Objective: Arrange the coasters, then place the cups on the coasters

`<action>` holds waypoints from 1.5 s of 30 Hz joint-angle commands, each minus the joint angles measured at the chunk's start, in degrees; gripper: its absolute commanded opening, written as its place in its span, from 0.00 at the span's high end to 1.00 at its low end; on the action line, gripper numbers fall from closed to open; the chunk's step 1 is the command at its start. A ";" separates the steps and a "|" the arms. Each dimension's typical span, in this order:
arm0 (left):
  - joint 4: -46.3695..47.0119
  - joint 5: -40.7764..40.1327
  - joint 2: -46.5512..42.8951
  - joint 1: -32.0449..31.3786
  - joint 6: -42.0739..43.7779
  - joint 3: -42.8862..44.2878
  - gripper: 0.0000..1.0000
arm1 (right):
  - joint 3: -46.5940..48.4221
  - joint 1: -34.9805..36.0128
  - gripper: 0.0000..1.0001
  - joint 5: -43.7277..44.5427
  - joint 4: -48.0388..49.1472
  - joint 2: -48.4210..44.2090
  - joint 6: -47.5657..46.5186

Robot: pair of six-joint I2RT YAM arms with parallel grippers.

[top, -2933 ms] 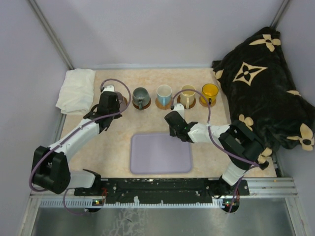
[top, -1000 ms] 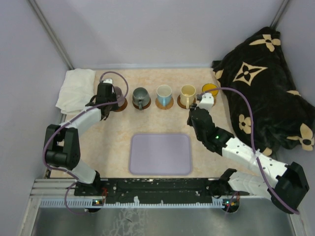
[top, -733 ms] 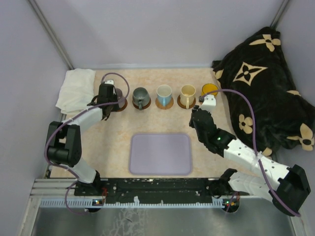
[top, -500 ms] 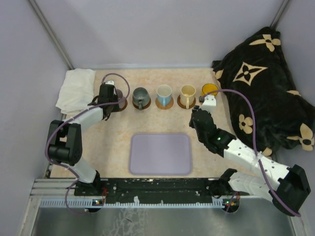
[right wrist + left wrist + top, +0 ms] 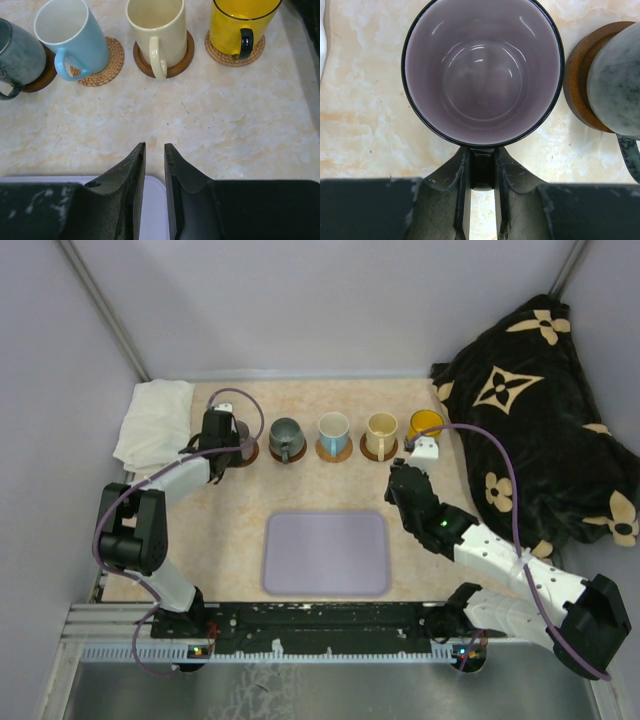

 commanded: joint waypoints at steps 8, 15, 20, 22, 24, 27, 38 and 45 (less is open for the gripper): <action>5.01 -2.21 0.83 0.47 0.93 2.21 1.00 | -0.29 -0.47 0.77 -0.05 0.92 -0.66 1.68; 4.89 -1.56 1.43 0.47 0.61 1.84 0.96 | -0.31 -0.49 0.77 -0.38 1.00 -0.42 1.80; 4.41 -0.83 1.57 0.47 0.30 1.99 0.86 | -0.21 -0.48 0.77 -0.47 1.00 -0.39 1.93; 3.93 -0.75 1.57 0.47 0.23 2.17 0.83 | -0.20 -0.42 0.77 -0.47 1.02 -0.39 1.97; 3.69 -0.82 1.56 0.47 0.15 2.19 0.79 | -0.20 -0.44 0.77 -0.56 1.09 -0.32 2.09; 3.30 -0.72 1.39 0.47 -0.24 1.98 0.72 | -0.29 -0.47 0.77 -0.68 1.25 -0.16 2.22; 2.52 -1.26 1.04 0.47 -0.20 1.48 0.61 | -0.20 -0.46 0.77 -0.78 1.38 0.48 2.33; 0.22 -1.49 0.46 0.41 -0.24 1.46 0.61 | -0.20 -0.47 0.77 -0.68 1.30 0.40 2.38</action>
